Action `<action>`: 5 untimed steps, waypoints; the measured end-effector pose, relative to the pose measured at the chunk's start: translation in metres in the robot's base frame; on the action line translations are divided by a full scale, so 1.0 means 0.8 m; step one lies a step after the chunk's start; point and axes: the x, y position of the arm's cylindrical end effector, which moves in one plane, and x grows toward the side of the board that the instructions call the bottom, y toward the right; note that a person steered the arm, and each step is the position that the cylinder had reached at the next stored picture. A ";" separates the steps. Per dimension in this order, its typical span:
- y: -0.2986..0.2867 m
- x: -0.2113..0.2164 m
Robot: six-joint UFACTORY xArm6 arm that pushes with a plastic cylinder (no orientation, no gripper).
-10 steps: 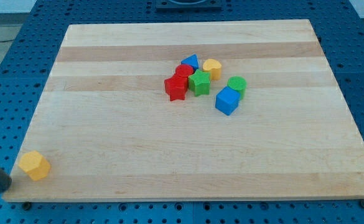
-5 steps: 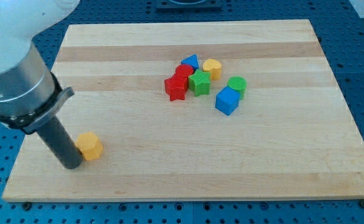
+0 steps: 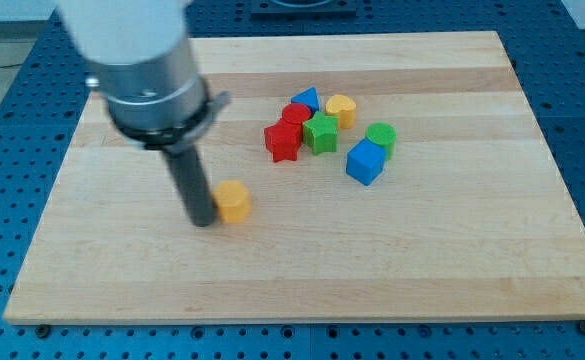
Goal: Move the yellow hexagon to the bottom of the green star
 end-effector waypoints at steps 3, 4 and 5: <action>0.096 -0.026; 0.048 0.023; 0.030 0.007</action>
